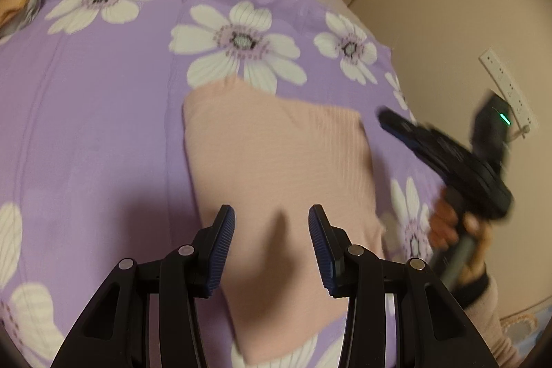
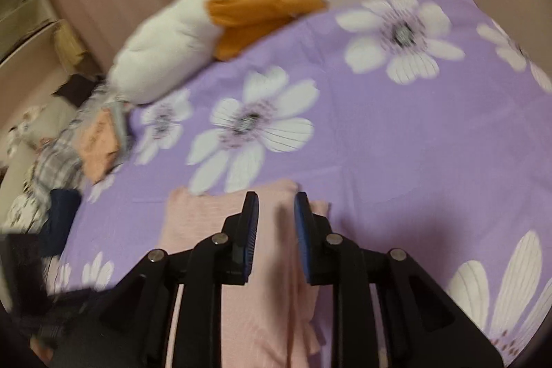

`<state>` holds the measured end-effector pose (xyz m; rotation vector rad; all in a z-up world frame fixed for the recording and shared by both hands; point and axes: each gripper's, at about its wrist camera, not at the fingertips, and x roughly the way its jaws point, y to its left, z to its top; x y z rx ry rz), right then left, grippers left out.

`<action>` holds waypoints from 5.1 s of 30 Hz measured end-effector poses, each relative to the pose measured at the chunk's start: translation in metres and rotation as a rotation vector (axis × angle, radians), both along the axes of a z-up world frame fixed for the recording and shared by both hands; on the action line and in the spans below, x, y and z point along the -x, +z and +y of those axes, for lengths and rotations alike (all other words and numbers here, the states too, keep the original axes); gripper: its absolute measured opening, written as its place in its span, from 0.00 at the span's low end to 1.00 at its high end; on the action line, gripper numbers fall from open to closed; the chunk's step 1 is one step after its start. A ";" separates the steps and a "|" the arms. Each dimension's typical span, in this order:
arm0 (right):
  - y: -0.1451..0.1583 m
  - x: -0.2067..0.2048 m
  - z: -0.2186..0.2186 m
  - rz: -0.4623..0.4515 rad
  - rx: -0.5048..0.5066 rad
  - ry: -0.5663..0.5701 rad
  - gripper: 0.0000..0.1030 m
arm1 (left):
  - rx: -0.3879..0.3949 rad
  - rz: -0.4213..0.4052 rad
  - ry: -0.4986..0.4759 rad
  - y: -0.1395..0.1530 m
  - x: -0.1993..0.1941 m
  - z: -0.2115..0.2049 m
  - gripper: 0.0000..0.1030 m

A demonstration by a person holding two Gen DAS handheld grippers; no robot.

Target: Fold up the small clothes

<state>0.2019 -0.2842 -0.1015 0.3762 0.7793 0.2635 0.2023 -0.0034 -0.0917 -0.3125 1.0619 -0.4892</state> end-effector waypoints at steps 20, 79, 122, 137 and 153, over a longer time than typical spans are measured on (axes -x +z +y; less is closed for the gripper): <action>-0.065 -0.014 0.005 0.190 0.041 0.002 0.22 | -0.081 0.035 -0.023 -0.024 -0.038 -0.030 0.41; -0.061 0.154 -0.003 0.196 -0.199 0.020 0.68 | 0.195 0.173 0.174 -0.043 0.096 0.060 0.78; -0.094 0.037 -0.019 0.222 -0.400 0.090 0.69 | 0.300 0.169 0.027 -0.063 -0.013 0.009 0.90; -0.093 0.009 -0.005 0.211 -0.357 0.122 0.59 | 0.281 0.173 0.018 -0.064 -0.031 0.001 0.90; -0.096 -0.001 0.006 0.203 -0.311 0.110 0.40 | 0.225 0.166 0.022 -0.063 -0.038 -0.004 0.84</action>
